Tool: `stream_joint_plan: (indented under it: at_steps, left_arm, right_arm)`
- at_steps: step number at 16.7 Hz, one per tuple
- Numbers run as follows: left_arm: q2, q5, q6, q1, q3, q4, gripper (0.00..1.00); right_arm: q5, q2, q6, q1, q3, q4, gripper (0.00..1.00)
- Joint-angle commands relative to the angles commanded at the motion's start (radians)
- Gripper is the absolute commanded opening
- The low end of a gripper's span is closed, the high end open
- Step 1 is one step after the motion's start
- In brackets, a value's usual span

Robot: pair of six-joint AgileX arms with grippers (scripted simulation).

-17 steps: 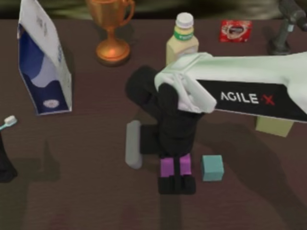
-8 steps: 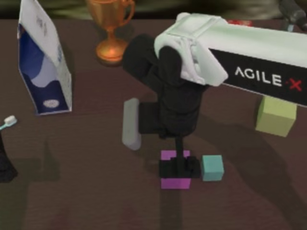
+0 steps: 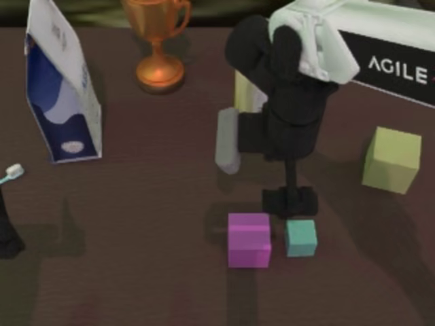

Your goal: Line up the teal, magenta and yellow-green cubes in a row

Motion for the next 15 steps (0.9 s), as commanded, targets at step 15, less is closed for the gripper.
stream_joint_plan:
  at_steps: [15]
  left_arm:
    - [0.000, 0.000, 0.000, 0.000, 0.000, 0.000, 1.00]
  right_arm:
    - [0.002, 0.028, -0.234, -0.463, 0.023, 0.003, 1.00]
